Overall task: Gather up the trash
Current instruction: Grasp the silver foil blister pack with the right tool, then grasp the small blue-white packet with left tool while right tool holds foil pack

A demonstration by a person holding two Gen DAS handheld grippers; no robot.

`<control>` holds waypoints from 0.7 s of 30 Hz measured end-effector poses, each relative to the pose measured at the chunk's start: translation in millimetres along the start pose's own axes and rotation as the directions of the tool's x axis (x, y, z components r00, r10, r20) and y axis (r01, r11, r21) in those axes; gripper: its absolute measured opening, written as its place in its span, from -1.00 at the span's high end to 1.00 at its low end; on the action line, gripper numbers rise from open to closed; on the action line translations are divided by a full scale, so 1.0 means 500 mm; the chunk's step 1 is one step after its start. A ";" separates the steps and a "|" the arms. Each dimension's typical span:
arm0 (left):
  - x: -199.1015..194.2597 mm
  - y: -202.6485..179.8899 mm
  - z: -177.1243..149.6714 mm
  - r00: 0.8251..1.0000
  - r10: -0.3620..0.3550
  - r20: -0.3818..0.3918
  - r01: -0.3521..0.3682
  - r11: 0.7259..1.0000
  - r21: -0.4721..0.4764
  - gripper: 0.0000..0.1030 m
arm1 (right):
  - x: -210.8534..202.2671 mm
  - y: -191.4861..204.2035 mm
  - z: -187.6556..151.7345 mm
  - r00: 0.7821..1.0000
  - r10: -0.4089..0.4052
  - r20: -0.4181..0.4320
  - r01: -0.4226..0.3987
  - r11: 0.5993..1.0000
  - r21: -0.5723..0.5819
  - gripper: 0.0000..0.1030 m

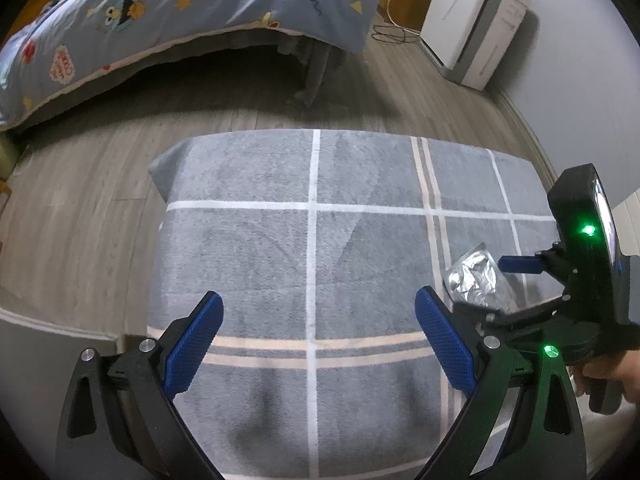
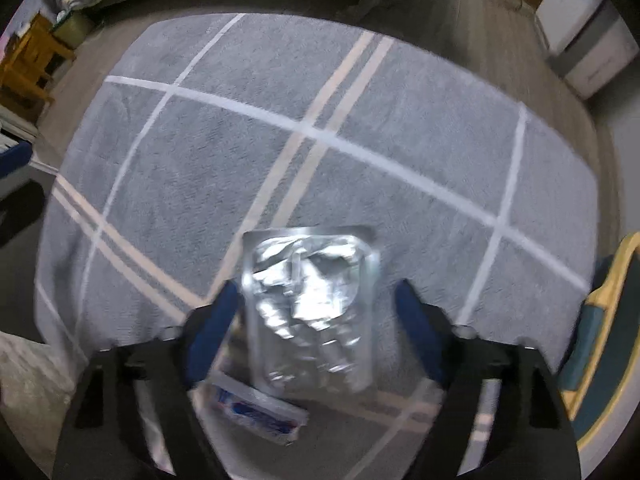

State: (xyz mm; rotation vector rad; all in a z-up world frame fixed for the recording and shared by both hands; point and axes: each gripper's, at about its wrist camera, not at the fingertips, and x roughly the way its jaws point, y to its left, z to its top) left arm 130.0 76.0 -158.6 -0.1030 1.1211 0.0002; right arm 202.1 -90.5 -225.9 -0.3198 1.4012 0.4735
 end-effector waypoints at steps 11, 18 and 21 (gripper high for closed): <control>0.006 -0.015 -0.004 1.000 0.012 -0.014 -0.011 0.999 0.033 -0.85 | -0.004 0.009 -0.026 0.997 -0.075 -0.003 0.075 0.997 0.003 -0.31; 0.019 -0.072 -0.025 0.999 -0.007 -0.040 0.011 0.993 0.120 -0.85 | -0.057 -0.087 -0.035 0.993 -0.103 0.057 0.094 0.985 0.145 -0.31; 0.028 -0.124 -0.046 0.998 -0.026 -0.065 0.039 0.977 0.208 -0.85 | -0.087 -0.123 -0.052 0.991 -0.092 0.095 0.068 0.972 0.226 -0.31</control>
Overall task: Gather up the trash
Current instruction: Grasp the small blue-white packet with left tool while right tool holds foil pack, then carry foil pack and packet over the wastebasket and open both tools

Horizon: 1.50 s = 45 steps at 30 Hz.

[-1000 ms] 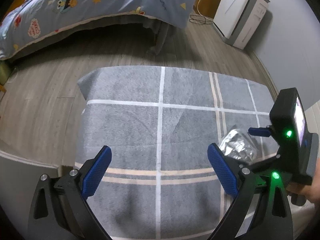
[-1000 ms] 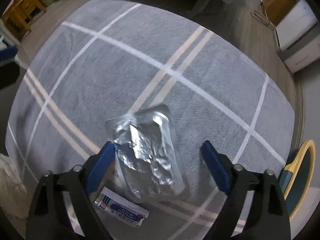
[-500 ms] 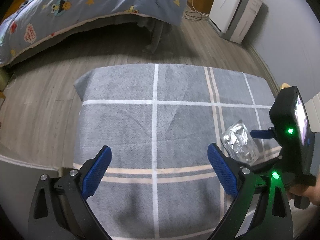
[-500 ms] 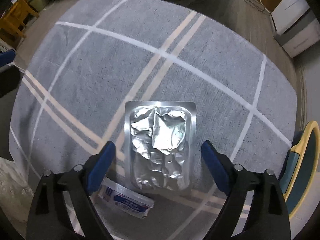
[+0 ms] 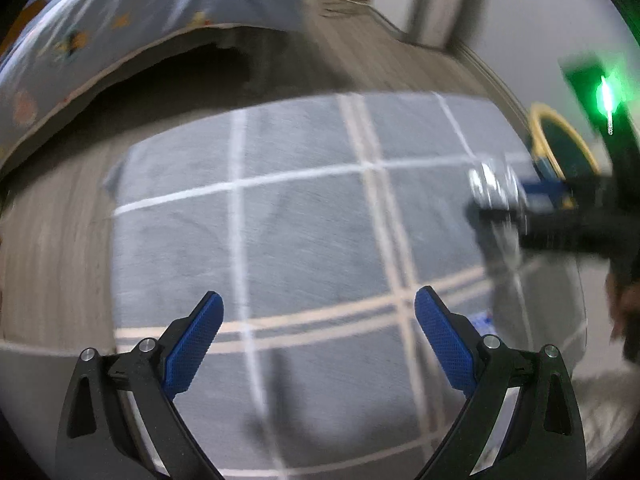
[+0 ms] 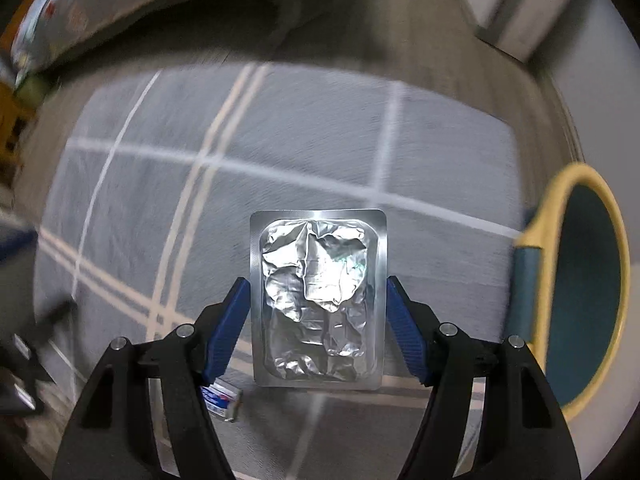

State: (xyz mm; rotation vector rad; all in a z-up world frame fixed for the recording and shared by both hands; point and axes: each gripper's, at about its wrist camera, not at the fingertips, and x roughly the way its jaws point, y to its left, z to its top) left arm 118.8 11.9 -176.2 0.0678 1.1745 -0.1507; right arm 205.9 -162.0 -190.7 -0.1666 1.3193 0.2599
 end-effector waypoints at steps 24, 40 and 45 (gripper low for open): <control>0.101 -0.195 -0.017 0.988 -0.079 -0.132 0.124 0.919 0.374 -0.09 | -0.058 -0.171 -0.031 0.997 0.035 0.073 -0.050 0.978 0.202 -0.31; 0.059 -0.166 0.056 0.997 -0.071 -0.033 0.078 0.946 0.316 0.79 | -0.123 -0.234 -0.042 0.983 0.056 0.173 -0.102 0.958 0.267 -0.31; 0.048 -0.192 0.064 0.996 -0.083 -0.014 0.083 0.950 0.301 0.80 | -0.153 -0.281 -0.064 0.977 0.045 0.207 -0.106 0.950 0.294 -0.31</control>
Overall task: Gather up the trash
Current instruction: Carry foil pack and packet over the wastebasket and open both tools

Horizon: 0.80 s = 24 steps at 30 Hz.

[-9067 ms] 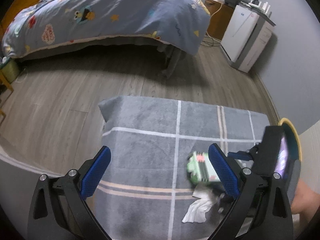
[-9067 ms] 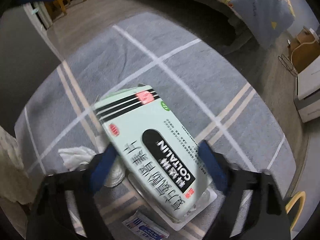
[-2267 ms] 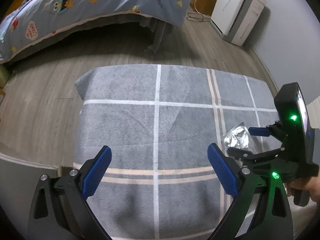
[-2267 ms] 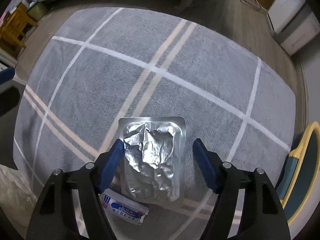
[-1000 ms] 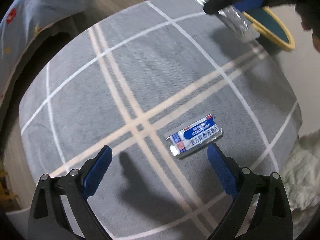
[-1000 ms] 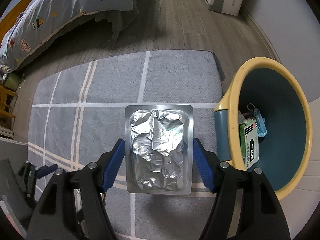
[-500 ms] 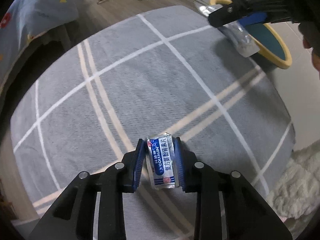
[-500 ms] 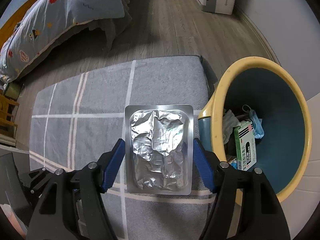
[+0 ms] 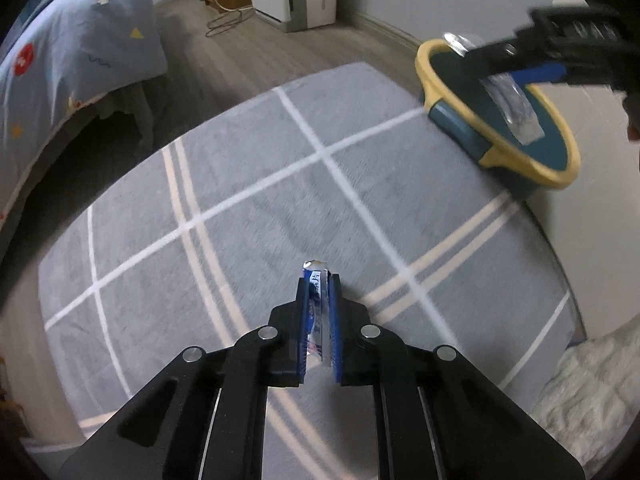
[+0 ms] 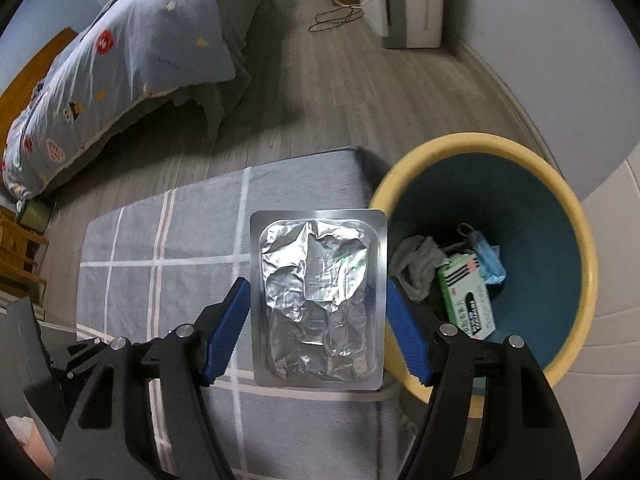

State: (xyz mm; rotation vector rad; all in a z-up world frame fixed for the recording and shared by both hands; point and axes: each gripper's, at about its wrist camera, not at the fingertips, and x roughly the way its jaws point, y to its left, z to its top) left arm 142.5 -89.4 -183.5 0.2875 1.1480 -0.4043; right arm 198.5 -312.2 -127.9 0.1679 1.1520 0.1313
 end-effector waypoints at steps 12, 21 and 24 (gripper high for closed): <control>-0.025 -0.112 0.142 0.981 -0.137 0.135 0.144 0.988 -0.050 0.81 | -0.084 -0.157 -0.001 0.997 0.000 0.083 -0.011 0.991 0.131 -0.31; 0.008 -0.265 0.269 0.956 -0.250 0.153 0.249 0.968 0.028 0.80 | -0.098 -0.315 -0.006 0.994 -0.011 0.106 -0.022 0.952 0.304 -0.32; 0.023 -0.286 0.301 0.956 -0.256 0.140 0.255 0.967 0.023 0.64 | -0.098 -0.338 -0.001 0.991 0.022 0.129 -0.066 0.934 0.350 -0.48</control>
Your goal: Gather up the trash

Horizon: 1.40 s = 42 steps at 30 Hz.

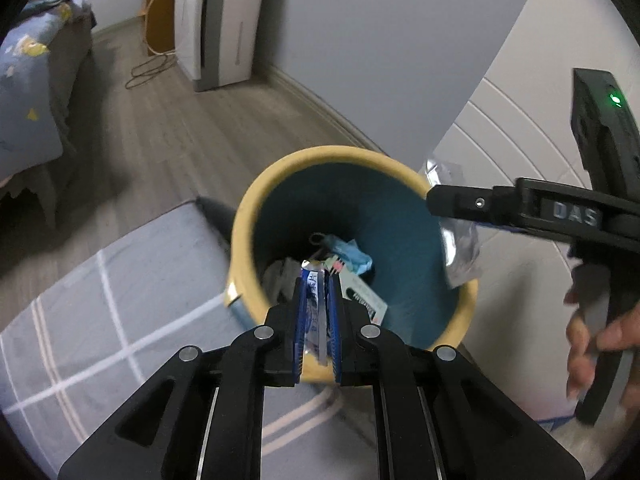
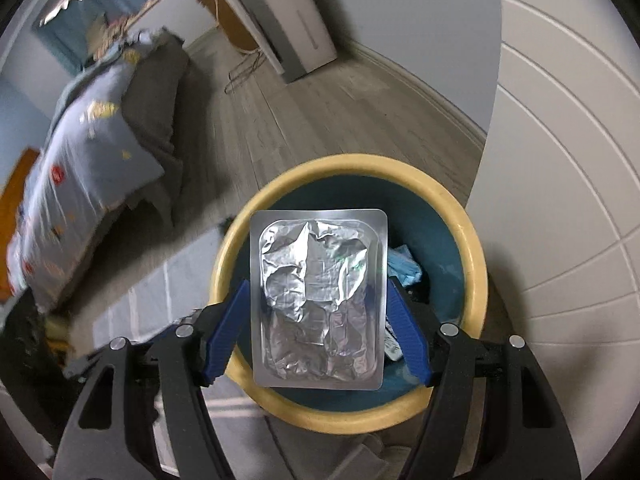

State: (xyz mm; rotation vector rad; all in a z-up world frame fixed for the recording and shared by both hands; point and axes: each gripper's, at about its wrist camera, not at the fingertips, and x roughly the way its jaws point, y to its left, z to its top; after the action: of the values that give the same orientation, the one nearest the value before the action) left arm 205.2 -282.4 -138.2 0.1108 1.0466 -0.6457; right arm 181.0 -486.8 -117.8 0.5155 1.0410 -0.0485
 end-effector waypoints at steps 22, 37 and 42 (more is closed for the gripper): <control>-0.203 -0.047 -0.067 0.971 0.211 0.113 -0.222 0.971 0.094 -0.90 | -0.233 -0.009 -0.125 0.991 -0.052 0.121 0.068 0.989 -0.134 -0.89; -0.291 -0.055 -0.116 0.954 0.245 0.176 -0.256 0.966 0.044 -0.90 | -0.306 0.030 -0.188 0.971 -0.084 0.224 0.136 0.964 -0.228 -0.89; -0.297 -0.058 -0.118 0.951 0.243 0.190 -0.258 0.965 0.057 -0.90 | -0.303 0.043 -0.191 0.972 -0.092 0.217 0.146 0.957 -0.251 -0.89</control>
State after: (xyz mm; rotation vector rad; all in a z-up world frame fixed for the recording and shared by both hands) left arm 94.1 -217.5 -38.9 0.2473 0.8133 -0.4573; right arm 31.4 -457.3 -21.3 0.1978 0.8599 -0.0665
